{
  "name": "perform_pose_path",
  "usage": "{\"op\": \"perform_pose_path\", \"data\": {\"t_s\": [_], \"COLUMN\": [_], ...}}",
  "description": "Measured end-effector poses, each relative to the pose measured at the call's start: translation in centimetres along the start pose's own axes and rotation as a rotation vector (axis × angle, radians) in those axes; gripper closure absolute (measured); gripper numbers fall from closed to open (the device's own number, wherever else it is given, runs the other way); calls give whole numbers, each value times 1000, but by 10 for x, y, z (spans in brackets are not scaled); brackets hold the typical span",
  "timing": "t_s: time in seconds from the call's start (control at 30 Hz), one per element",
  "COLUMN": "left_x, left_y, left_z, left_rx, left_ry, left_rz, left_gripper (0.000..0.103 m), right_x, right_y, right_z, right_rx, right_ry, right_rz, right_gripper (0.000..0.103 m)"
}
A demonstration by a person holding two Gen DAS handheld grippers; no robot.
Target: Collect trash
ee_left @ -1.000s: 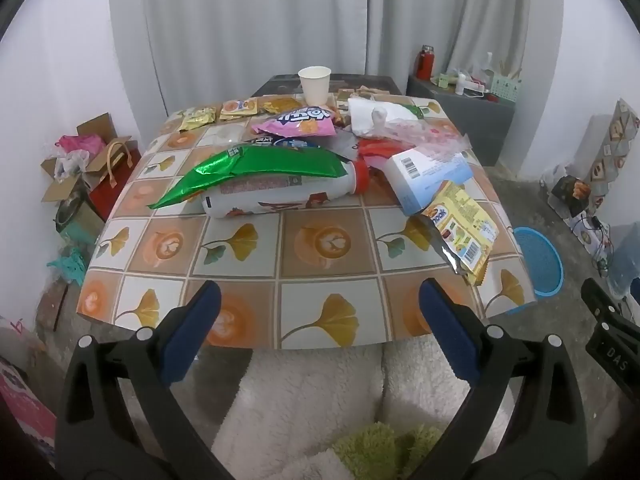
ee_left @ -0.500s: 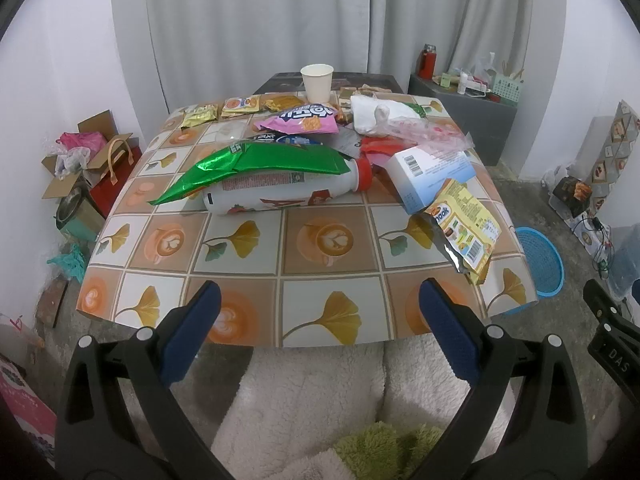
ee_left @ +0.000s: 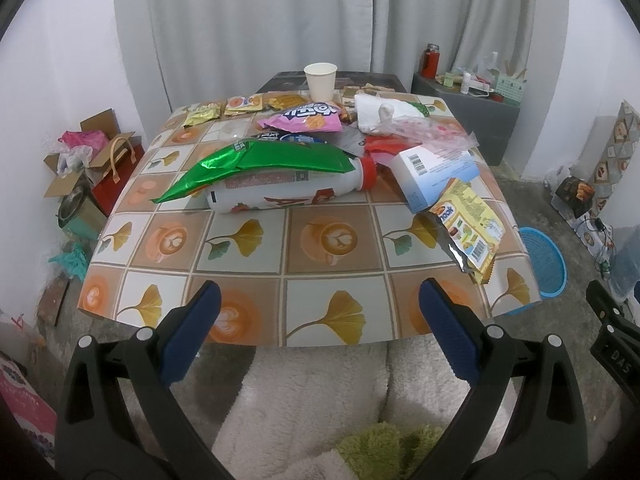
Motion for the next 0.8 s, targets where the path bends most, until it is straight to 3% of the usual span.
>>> {"op": "perform_pose_path", "data": {"t_s": [0.8], "left_x": [0], "left_y": [-1], "left_z": [-1], "left_rx": [-3], "left_ry": [3], "left_rz": [-1], "left_gripper": [8], "right_x": [1], "right_y": [-6], "right_z": [-5], "right_rx": [2], "right_ry": [0], "right_rz": [4], "right_gripper": [5]}}
Point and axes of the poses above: each gripper's, at about its wrist camera, not at the fingertips, and x roughly against the way its jaws point, z to its right, y to its underside, the point moved 4 cm from there along -x, roughly the way its jaws point, and after that the axes turned 8 degrees about -y, right-handed, at the moved point
